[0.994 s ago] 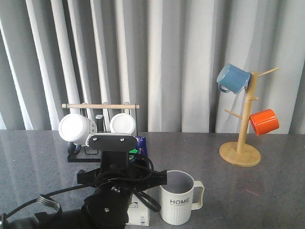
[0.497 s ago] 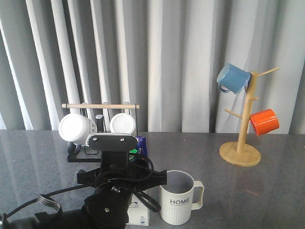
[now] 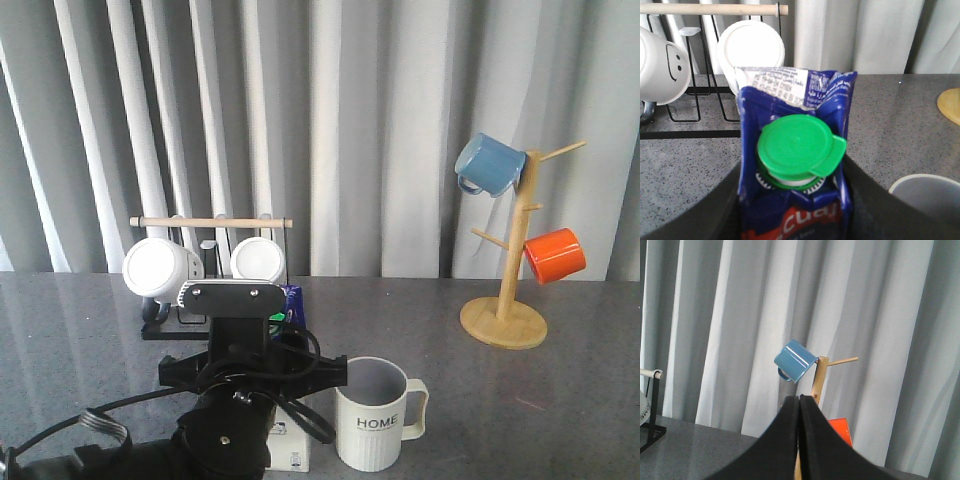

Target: Place milk next to cup

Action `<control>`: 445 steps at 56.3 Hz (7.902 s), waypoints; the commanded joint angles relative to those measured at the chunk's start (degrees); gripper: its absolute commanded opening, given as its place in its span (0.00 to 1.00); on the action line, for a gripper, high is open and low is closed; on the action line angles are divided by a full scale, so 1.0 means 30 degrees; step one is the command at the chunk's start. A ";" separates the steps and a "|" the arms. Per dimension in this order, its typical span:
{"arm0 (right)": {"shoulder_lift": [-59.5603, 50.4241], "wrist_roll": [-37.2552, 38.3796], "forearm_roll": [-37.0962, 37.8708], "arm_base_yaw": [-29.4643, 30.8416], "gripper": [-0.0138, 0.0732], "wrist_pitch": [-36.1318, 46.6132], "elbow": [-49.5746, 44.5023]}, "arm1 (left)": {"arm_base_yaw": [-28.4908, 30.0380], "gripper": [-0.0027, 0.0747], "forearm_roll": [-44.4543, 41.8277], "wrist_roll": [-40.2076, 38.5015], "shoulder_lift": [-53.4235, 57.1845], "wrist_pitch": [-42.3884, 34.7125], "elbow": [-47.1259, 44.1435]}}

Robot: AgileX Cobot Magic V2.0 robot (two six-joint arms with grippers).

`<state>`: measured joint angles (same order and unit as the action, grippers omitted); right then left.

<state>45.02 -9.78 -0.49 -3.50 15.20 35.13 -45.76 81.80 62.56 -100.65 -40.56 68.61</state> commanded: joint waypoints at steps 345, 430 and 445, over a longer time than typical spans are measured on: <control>-0.0066 -0.0065 0.0162 0.0096 0.15 0.1490 0.0504 | 1.3944 0.03 -2.5968 -1.9760 3.4011 1.4522 -2.2907; -1.5507 0.2376 0.0733 0.0822 0.15 -0.5396 -1.2435 | 1.3944 0.03 -2.5968 -1.9760 3.3993 1.4517 -2.2904; -1.5507 0.2376 0.0733 0.0822 0.15 -0.5396 -1.2435 | 1.3944 0.03 -2.5968 -1.9760 3.3993 1.4517 -2.2904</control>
<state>-0.53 -2.62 1.28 -1.29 -4.89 -1.60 -4.03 3.45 3.90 0.67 7.10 -1.35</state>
